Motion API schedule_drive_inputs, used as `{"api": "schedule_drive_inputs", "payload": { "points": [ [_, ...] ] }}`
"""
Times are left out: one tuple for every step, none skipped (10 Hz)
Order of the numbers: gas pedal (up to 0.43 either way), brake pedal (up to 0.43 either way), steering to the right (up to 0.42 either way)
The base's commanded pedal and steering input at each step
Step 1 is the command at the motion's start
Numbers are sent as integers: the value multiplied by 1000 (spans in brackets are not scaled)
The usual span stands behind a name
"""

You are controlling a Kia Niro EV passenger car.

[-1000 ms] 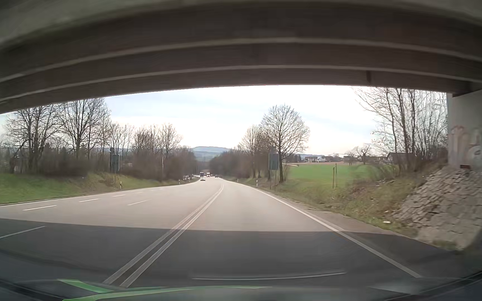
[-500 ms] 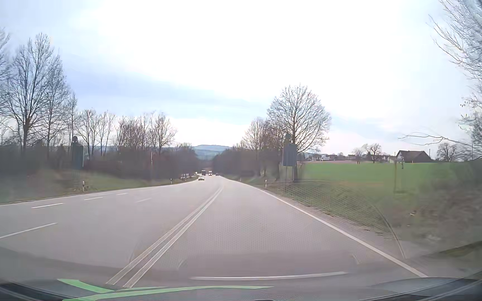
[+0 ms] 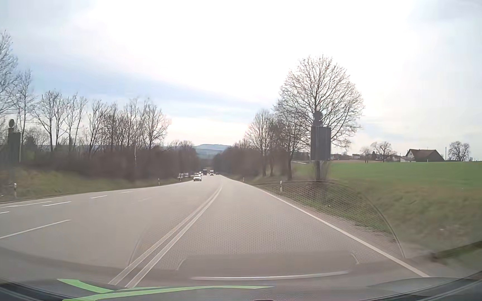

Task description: Follow the waypoints while adhering to traffic rules and regulations

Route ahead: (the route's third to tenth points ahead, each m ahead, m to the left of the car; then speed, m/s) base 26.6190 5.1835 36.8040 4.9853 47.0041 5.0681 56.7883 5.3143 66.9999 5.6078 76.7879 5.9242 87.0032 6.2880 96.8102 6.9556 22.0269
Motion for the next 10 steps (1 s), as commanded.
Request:
{"api": "schedule_drive_inputs", "payload": {
  "points": [
    [0, 189, -1],
    [0, 171, -2],
    [0, 146, -1],
    [0, 140, -1],
    [0, 134, -1],
    [0, 110, -1],
    [0, 43, -1],
    [0, 0, -1],
    [0, 0, 0],
    [0, 0, 0]
  ]
}}
